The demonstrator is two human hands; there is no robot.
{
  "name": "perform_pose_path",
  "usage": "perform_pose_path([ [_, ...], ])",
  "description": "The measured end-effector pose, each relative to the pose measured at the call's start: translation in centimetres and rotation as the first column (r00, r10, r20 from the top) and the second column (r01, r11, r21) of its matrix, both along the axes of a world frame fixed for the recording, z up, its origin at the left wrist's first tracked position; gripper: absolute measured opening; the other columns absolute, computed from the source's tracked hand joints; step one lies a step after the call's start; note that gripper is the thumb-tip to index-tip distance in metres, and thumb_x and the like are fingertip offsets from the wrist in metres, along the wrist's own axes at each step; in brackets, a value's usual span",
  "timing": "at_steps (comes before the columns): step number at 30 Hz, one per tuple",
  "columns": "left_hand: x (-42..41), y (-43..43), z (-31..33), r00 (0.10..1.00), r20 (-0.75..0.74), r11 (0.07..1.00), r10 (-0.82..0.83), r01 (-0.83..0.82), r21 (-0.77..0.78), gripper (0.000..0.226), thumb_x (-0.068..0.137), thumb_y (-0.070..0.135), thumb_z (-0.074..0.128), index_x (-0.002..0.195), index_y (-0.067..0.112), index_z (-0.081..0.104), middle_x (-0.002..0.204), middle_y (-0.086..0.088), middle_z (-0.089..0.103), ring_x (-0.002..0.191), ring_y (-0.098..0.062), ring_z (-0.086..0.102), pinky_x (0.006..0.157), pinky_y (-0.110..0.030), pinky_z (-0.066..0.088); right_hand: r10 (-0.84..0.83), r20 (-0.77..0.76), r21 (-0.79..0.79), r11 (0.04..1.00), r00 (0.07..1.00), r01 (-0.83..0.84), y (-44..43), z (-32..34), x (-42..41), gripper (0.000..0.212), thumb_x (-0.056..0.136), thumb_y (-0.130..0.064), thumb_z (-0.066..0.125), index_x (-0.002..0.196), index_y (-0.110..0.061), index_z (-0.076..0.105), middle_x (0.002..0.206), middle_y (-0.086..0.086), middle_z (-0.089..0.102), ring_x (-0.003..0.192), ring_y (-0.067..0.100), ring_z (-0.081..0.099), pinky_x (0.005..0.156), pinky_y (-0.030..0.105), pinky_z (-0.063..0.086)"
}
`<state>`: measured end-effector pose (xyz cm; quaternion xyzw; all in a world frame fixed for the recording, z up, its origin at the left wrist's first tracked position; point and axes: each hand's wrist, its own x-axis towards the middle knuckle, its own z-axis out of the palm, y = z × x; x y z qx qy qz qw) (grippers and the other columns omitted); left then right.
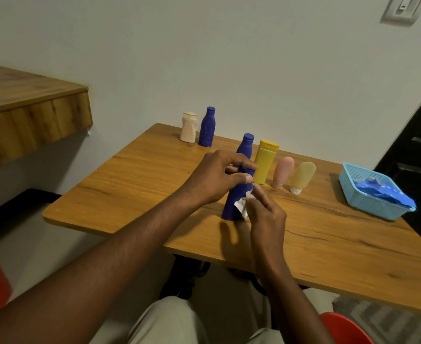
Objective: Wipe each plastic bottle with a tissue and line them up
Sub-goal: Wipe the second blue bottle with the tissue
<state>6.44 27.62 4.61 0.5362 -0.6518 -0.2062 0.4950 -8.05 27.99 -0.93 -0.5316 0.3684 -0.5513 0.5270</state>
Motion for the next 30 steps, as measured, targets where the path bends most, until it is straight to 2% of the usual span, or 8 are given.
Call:
perform_pose_path([
  [4,0.1,0.1,0.1,1.000,-0.022,1.000,0.006,-0.006,0.003,0.029,0.091,0.015,0.076,0.118,0.024,0.074,0.126,0.006,0.070,0.110,-0.008,0.066,0.082,-0.013,0.052,-0.031,0.097,0.075,0.997,0.995,0.024,-1.4,0.5,0.1,0.041,0.100,0.000,0.050,0.139,-0.011,0.057,0.127,-0.001,0.067,0.111,0.006,0.064,0.070,0.012,0.054],
  [6,0.1,0.1,0.1,1.000,-0.020,1.000,0.004,-0.004,0.006,0.029,0.091,0.015,0.076,0.118,0.024,0.075,0.126,0.006,0.070,0.111,-0.009,0.066,0.083,-0.013,0.051,-0.027,0.030,0.070,0.997,0.999,0.025,-2.1,-0.2,0.0,0.044,0.098,0.004,0.048,0.133,-0.016,0.064,0.120,-0.002,0.072,0.109,0.010,0.067,0.070,0.015,0.055],
  [9,0.0,0.0,0.0,1.000,-0.018,1.000,0.007,-0.007,-0.001,0.028,0.091,0.015,0.075,0.118,0.024,0.075,0.125,0.007,0.070,0.111,-0.009,0.066,0.084,-0.014,0.050,0.026,-0.157,0.127,0.992,0.987,-0.006,-2.7,-1.7,0.0,0.044,0.093,0.005,0.048,0.117,-0.022,0.073,0.109,-0.003,0.075,0.109,0.019,0.067,0.083,0.032,0.055],
  [13,0.1,0.0,-0.1,1.000,-0.006,1.000,0.010,-0.010,-0.007,0.029,0.092,0.015,0.075,0.119,0.023,0.074,0.127,0.006,0.069,0.109,-0.007,0.065,0.078,-0.008,0.049,0.005,-0.285,0.181,0.982,0.959,0.049,-3.4,-2.0,-0.1,0.035,0.094,0.003,0.052,0.110,-0.018,0.074,0.108,0.001,0.074,0.107,0.020,0.066,0.082,0.035,0.054],
  [17,0.3,-0.1,-0.2,1.000,-0.017,1.000,-0.006,0.006,-0.007,0.028,0.091,0.015,0.076,0.118,0.023,0.075,0.127,0.005,0.070,0.112,-0.010,0.066,0.089,-0.017,0.052,-0.032,-0.208,0.168,0.984,0.978,0.068,-3.4,-0.7,-1.0,0.027,0.095,0.000,0.057,0.099,-0.015,0.078,0.094,0.002,0.078,0.099,0.021,0.072,0.089,0.042,0.058],
  [21,0.3,-0.3,-0.1,1.000,-0.004,1.000,-0.002,0.002,-0.009,0.027,0.091,0.016,0.077,0.117,0.025,0.075,0.125,0.006,0.071,0.114,-0.011,0.066,0.095,-0.025,0.054,-0.072,-0.075,0.008,0.997,0.995,0.073,-3.0,1.7,-1.0,0.017,0.095,-0.008,0.065,0.105,-0.013,0.077,0.099,-0.001,0.078,0.100,0.014,0.072,0.085,0.035,0.058],
  [25,0.3,-0.2,0.2,0.999,0.034,1.000,0.008,-0.008,-0.008,0.027,0.091,0.015,0.076,0.117,0.024,0.075,0.124,0.004,0.071,0.110,-0.006,0.065,0.088,-0.015,0.050,-0.063,-0.039,-0.022,0.998,0.997,0.062,-3.8,3.3,-0.6,0.016,0.097,-0.010,0.064,0.107,-0.015,0.075,0.099,0.000,0.075,0.099,0.015,0.070,0.080,0.029,0.059],
  [30,0.3,-0.2,0.0,1.000,-0.008,1.000,0.003,-0.003,-0.018,0.027,0.091,0.013,0.076,0.116,0.023,0.075,0.122,0.006,0.072,0.109,-0.007,0.067,0.089,-0.018,0.052,-0.019,-0.075,0.036,0.999,0.997,0.022,-4.0,1.0,-0.2,0.019,0.100,-0.010,0.056,0.111,-0.014,0.070,0.104,0.005,0.074,0.104,0.023,0.070,0.091,0.045,0.059],
])
